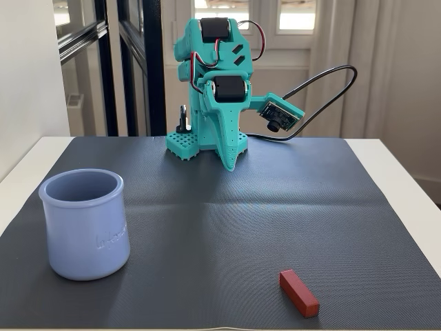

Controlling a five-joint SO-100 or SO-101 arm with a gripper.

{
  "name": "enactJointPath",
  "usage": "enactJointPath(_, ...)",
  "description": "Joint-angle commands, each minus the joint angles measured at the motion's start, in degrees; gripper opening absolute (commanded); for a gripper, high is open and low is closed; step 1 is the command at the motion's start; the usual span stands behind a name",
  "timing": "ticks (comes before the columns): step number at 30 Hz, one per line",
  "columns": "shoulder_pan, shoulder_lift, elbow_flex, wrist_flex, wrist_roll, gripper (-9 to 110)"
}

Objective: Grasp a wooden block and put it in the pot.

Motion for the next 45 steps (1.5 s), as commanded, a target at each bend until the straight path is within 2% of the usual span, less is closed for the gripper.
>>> enactJointPath(1,0.0,0.09,-0.35,-0.35,0.44,0)
enactJointPath(14,-0.44,-0.97,-1.32,-0.53,0.79,0)
enactJointPath(21,-0.53,-14.24,-10.55,-0.7,9.23,0)
enactJointPath(27,-2.02,-29.88,-21.27,-5.54,26.46,0)
enactJointPath(36,-4.22,-52.12,-32.08,-21.53,56.87,0)
enactJointPath(45,-3.6,-75.15,-43.07,-33.57,74.88,0)
